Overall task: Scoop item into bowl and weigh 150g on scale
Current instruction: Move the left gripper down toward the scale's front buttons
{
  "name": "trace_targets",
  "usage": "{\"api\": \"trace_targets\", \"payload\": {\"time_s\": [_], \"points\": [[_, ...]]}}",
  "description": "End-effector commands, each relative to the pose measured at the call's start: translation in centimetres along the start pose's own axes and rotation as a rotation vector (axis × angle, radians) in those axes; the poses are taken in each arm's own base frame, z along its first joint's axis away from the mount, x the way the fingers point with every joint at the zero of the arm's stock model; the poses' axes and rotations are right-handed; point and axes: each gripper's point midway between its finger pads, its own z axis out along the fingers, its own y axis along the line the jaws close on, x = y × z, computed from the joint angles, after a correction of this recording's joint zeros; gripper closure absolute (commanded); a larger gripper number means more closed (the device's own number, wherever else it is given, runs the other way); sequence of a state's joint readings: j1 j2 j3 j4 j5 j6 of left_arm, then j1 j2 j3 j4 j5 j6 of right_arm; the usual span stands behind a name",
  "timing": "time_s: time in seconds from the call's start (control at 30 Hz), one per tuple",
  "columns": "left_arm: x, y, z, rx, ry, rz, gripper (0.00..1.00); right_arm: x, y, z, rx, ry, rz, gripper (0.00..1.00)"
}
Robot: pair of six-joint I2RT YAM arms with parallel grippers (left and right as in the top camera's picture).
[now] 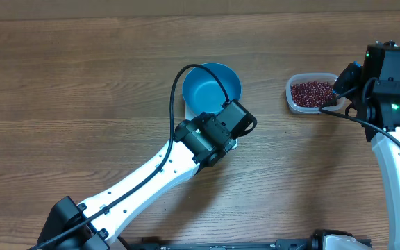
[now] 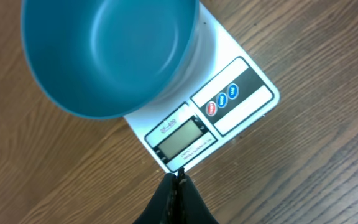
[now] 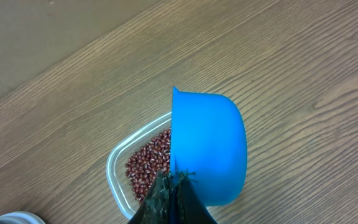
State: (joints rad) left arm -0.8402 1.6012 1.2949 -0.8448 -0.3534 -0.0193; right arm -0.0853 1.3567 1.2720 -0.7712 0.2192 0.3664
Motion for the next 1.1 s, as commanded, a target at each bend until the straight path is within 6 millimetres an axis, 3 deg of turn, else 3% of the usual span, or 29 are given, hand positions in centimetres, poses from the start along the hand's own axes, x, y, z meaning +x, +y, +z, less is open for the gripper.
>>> {"api": "trace_targets", "payload": {"time_s": [0.0, 0.53, 0.7, 0.9, 1.07], "points": [[-0.3, -0.6, -0.3, 0.031, -0.029, -0.009, 0.96, -1.1, 0.2, -0.6, -0.015, -0.029, 0.018, 0.96], [-2.1, -1.5, 0.5, 0.057, -0.124, -0.035, 0.96, -1.1, 0.2, -0.6, -0.015, -0.029, 0.018, 0.96], [-0.7, -1.0, 2.2, -0.034, -0.123, 0.016, 0.96, -1.1, 0.3, -0.6, -0.015, -0.029, 0.018, 0.96], [2.3, -3.0, 4.2, 0.035, -0.074, 0.346, 0.96, -1.1, 0.3, -0.6, -0.015, -0.03, 0.019, 0.96], [2.1, -4.1, 4.6, 0.079, -0.115, 0.386, 0.96, -1.1, 0.3, -0.6, -0.018, -0.028, 0.018, 0.96]]}}
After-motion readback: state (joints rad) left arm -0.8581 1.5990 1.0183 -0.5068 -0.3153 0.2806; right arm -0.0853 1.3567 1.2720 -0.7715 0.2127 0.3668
